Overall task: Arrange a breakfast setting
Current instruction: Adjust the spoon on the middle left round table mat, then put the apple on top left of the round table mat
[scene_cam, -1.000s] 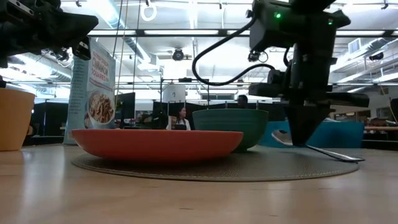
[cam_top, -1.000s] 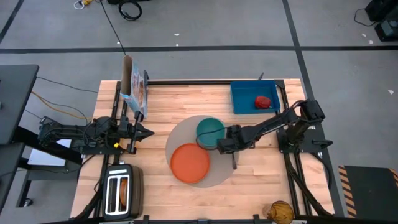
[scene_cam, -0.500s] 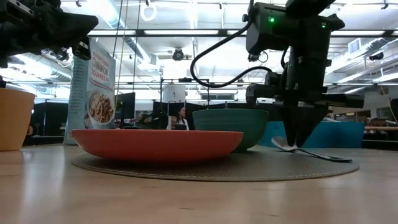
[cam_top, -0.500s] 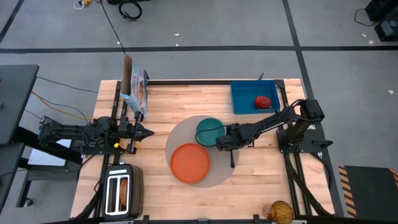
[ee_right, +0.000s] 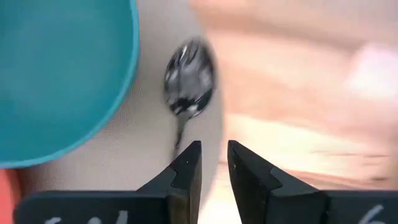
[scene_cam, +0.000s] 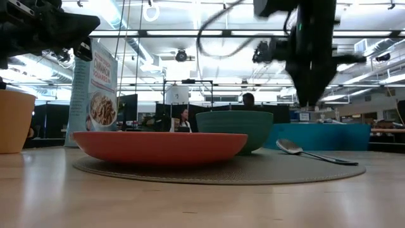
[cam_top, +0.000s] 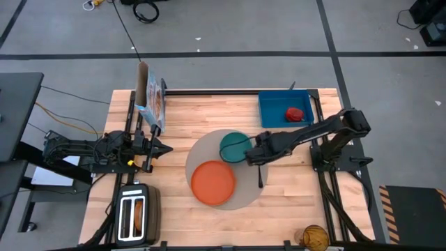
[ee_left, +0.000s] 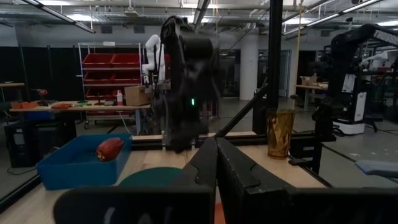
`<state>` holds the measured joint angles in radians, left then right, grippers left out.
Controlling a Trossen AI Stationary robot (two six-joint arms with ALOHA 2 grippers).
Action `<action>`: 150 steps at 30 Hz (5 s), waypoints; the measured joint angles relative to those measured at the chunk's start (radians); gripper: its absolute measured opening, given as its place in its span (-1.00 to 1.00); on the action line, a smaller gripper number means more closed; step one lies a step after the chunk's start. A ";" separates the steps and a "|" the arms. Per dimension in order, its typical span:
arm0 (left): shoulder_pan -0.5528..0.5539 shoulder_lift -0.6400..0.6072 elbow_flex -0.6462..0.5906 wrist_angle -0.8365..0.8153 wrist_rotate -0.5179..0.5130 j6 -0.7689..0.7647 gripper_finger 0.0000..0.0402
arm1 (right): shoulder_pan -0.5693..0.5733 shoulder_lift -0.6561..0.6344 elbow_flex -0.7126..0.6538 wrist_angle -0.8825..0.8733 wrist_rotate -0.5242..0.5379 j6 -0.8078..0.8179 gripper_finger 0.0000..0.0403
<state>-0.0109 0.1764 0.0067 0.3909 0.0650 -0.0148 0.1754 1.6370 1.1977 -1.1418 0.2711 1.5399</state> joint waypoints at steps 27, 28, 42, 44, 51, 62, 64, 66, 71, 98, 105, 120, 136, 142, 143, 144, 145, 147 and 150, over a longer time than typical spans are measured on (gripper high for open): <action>0.000 0.000 0.000 0.000 0.000 0.000 -0.95 | -0.419 -0.311 -0.188 -0.150 0.126 -0.571 0.85; 0.000 0.000 0.000 0.000 0.000 0.000 -0.95 | -0.448 -0.326 -0.214 -0.111 0.126 -0.604 0.88; 0.000 0.000 0.000 0.000 0.000 0.000 -0.95 | -0.702 -0.360 -0.416 0.250 0.263 -0.704 0.96; 0.000 0.000 0.000 0.000 0.000 0.000 -0.95 | -0.709 -0.360 -0.441 0.270 0.307 -0.681 0.96; 0.000 0.000 0.000 0.000 0.000 0.000 -0.95 | -0.742 -0.360 -0.513 0.377 0.321 -0.660 0.96; 0.000 0.000 0.000 0.000 0.000 0.000 -0.95 | -0.725 -0.385 -0.541 0.491 0.210 -0.716 0.91; 0.000 0.000 0.000 0.000 0.000 0.000 -0.95 | -0.698 -0.406 -0.541 0.520 0.191 -0.725 0.91; 0.000 0.000 0.000 0.000 0.000 0.000 -0.95 | -0.675 -0.431 -0.541 0.530 0.199 -0.724 0.90; 0.000 0.000 0.000 0.000 0.000 0.000 -0.95 | -0.628 -0.477 -0.541 0.528 0.262 -0.672 0.90; 0.000 0.000 0.000 0.000 0.000 0.000 -0.95 | -0.630 -0.061 0.021 -0.025 0.178 -0.889 0.80; 0.000 0.000 0.000 0.000 0.000 0.000 -0.95 | -0.685 0.061 0.087 -0.100 0.096 -1.024 0.80; 0.000 0.000 0.000 0.000 0.000 0.000 -0.95 | -0.743 0.342 0.361 -0.249 0.075 -1.302 0.78; 0.000 0.000 0.000 0.000 0.000 0.000 -0.95 | -0.772 0.419 0.361 -0.325 0.040 -1.332 0.78; 0.000 0.000 0.000 0.000 0.000 0.000 -0.95 | -0.800 0.423 0.360 -0.340 0.041 -1.325 0.78; 0.000 0.000 0.000 0.000 0.000 0.000 -0.95 | -0.803 0.423 0.360 -0.350 0.039 -1.324 0.78; 0.000 0.000 0.000 0.000 0.000 0.000 -0.95 | -0.806 0.423 0.360 -0.358 0.030 -1.323 0.78; 0.000 0.000 0.000 0.000 0.000 0.000 -0.95 | -0.807 0.423 0.360 -0.361 0.019 -1.324 0.78; 0.000 0.000 0.000 0.000 0.000 0.000 -0.95 | -0.806 0.423 0.360 -0.373 -0.004 -1.331 0.78; 0.000 0.000 0.000 0.000 0.000 0.000 -0.95 | -0.799 0.423 0.360 -0.393 -0.037 -1.360 0.78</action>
<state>-0.0108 0.1764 0.0067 0.3912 0.0650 -0.0147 -0.6239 2.0602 1.5581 -1.5350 0.2346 0.1794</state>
